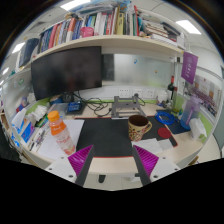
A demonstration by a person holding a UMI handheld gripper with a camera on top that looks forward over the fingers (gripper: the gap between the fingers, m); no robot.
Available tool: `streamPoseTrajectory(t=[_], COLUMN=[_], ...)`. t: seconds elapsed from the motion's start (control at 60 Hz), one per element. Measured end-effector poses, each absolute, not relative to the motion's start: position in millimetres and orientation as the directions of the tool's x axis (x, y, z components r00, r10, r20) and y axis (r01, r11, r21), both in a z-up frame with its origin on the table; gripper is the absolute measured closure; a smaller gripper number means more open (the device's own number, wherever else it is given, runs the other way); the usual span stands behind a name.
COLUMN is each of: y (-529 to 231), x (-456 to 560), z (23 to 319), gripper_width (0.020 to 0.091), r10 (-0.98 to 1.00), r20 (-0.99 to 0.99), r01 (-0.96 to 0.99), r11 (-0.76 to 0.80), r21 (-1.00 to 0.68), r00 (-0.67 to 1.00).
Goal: Pour water
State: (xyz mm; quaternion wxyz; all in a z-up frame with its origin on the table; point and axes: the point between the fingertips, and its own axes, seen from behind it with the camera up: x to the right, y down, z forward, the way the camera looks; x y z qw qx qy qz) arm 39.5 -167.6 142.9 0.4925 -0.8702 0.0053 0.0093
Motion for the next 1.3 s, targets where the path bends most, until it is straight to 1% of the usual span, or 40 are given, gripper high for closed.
streamPoseTrajectory(t=[0.117,0.367,0.467,0.6,0.7,0.8,0.917,0.95,0.967,1.0,1.033,1.067,1.3], y=[-174.7,-162.6,-149.2,-122.7,-100.3,-82.2,-66.1,-62.1,-60.2,-57.1,-54.8,-52.9,-45.8], x=[-1.1,-96.6,-123.3,-134.7,-140.6,-144.6,-153.7,-154.0,-155.2,-155.8,-157.2,-161.4,-153.1], z=[114.0,96.0,100.2,109.8,111.5,106.3,93.8,92.7,91.9,91.1,92.5,92.4,94.2], gripper_width=[0.031,0.0307,0.0302,0.0306,0.0305,0.0311,0.0321,0.0345,0.0373,0.045,0.0553,0.0559,0.07], r10=[0.028,0.128,0.136,0.089,0.059,0.056,0.068,0.07,0.071,0.07,0.074,0.084,0.028], r20=[-0.01,-0.018,-0.028,-0.022,-0.037,-0.037,-0.02,-0.008,-0.003,0.009,0.019,0.018,-0.002], r01=[0.006,0.048,0.038,0.016,-0.013,-0.017,0.002,0.012,0.017,0.027,0.037,0.037,0.004], r11=[-0.515,-0.494,-0.463,-0.407,-0.366,-0.33,-0.301,-0.283,-0.275,-0.261,-0.241,-0.232,-0.199], r21=[-0.857,-0.868,-0.886,-0.913,-0.93,-0.944,-0.953,-0.959,-0.961,-0.965,-0.97,-0.972,-0.98], r00=[1.0,0.992,0.99,0.996,0.998,0.998,0.998,0.998,0.997,0.997,0.997,0.996,1.0])
